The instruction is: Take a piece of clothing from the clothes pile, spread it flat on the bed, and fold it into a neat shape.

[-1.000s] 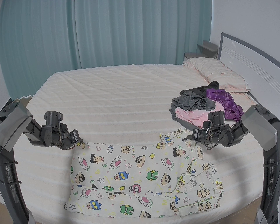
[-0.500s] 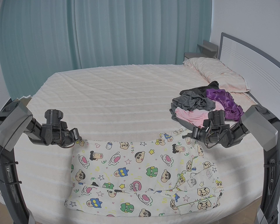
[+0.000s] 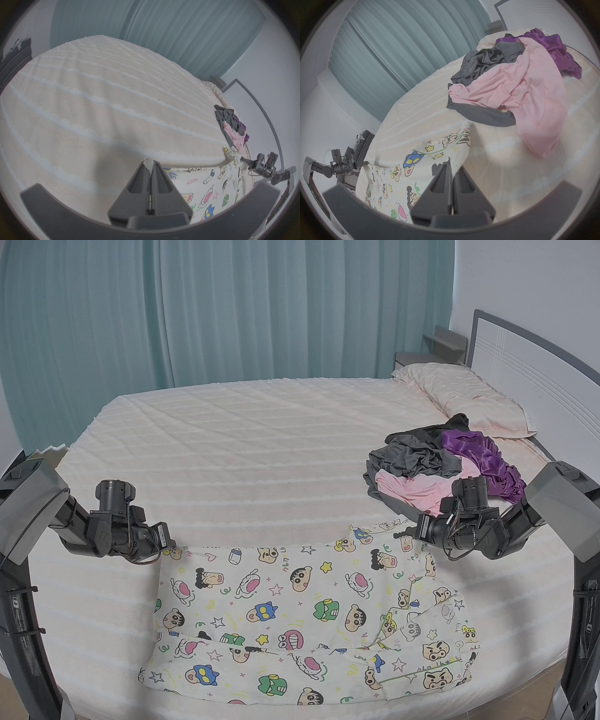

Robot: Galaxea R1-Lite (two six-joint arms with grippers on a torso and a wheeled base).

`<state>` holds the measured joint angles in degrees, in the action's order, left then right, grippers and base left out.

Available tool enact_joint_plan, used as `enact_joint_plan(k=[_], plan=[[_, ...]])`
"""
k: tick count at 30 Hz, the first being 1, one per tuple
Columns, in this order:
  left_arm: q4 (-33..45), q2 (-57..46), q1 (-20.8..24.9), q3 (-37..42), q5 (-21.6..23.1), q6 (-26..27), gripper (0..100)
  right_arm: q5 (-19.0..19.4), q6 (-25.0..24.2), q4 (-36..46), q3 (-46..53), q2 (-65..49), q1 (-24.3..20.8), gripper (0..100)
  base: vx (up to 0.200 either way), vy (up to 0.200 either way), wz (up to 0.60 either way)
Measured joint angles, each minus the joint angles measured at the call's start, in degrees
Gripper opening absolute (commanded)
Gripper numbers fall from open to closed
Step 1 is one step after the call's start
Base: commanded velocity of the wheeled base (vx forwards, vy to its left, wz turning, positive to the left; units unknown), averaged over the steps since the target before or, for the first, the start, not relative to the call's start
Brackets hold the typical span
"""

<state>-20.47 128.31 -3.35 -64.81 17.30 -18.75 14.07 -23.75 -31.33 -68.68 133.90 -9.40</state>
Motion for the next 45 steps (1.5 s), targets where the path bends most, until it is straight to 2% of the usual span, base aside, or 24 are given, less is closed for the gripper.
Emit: enact_joint_plan(k=[5,12,18,23,35,45], plan=[[-0.09,-1.44,-0.50,2.40,0.07,1.54,0,0.29,0.54,-0.22,3.04,-2.21,0.06,0,0.000,0.000,0.00],[-0.09,-4.24,-0.85,5.08,0.10,2.28,0,0.33,2.90,-0.28,7.35,-5.21,0.00,0,0.000,0.000,0.00],[-0.05,-5.99,-1.38,8.23,0.11,5.78,0,0.38,5.06,-0.33,11.46,-8.16,-0.38,0,0.000,0.000,0.00],[-0.05,-6.75,-1.57,10.05,0.10,6.28,0,0.40,7.19,-0.63,15.10,-9.75,-0.55,0,0.000,0.000,0.00],[-0.11,-7.52,-2.02,14.64,0.24,9.75,0,0.38,8.70,-10.19,27.10,-11.50,-1.07,0,0.000,0.000,0.00],[-0.24,-9.01,-3.91,19.53,2.68,11.06,0,0.44,10.23,-18.15,36.83,-12.54,-1.21,0,0.000,0.000,0.00]])
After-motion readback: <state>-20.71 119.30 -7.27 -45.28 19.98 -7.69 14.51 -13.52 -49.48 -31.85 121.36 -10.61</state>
